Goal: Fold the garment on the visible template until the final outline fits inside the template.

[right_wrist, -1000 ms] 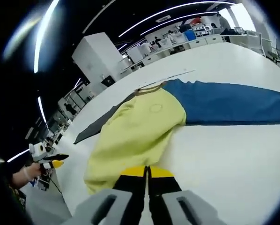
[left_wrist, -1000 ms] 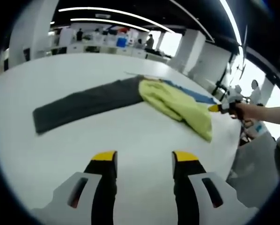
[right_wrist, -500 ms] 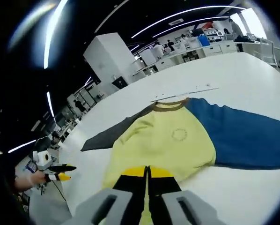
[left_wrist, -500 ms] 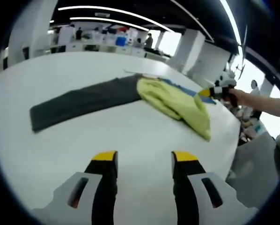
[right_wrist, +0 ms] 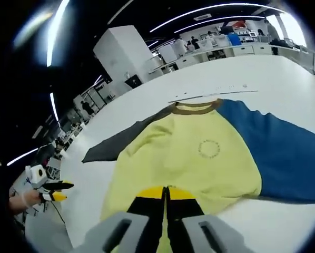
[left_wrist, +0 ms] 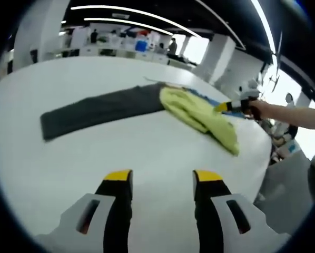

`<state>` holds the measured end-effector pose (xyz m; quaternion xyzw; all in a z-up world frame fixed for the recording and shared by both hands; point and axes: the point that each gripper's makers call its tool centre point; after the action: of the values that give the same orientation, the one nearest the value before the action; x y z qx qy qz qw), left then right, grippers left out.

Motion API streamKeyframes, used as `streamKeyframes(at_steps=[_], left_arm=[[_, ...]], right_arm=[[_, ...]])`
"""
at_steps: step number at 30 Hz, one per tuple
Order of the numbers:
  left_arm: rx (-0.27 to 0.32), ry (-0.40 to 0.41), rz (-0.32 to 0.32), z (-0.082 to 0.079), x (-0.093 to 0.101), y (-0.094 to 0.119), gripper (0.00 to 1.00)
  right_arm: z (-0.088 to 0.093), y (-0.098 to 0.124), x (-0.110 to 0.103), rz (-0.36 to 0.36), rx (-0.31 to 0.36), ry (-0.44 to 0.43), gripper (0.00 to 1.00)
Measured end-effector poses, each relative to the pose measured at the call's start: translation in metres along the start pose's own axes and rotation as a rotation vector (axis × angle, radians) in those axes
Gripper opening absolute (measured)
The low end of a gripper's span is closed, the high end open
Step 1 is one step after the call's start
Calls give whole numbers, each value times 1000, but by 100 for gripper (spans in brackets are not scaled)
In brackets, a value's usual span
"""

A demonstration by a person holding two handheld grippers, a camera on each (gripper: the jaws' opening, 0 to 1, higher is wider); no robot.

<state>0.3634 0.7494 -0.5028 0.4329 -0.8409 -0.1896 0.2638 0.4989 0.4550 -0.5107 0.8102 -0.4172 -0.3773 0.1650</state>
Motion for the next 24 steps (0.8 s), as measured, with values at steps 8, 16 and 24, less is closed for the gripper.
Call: streamKeyframes(at_steps=[8, 16, 24], left_arm=[[9, 5, -5, -1, -1, 2, 42], [11, 11, -15, 0, -4, 5, 42], [15, 11, -10, -2, 0, 3, 42]], right_arm=[[6, -11, 7, 22, -29, 23, 0], [6, -8, 11, 25, -25, 39, 0], [-4, 8, 3, 2, 0, 91, 4]])
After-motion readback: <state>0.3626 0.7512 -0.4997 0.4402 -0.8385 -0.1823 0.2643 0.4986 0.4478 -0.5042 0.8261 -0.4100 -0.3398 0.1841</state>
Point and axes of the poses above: the point that each gripper's makers call its tool centre point, and the gripper's own axes: y roughly backward along the fingers, x roughly to its right, z roughly out of its underside, and after that the axes turned 2 degrees about -y, right-handed
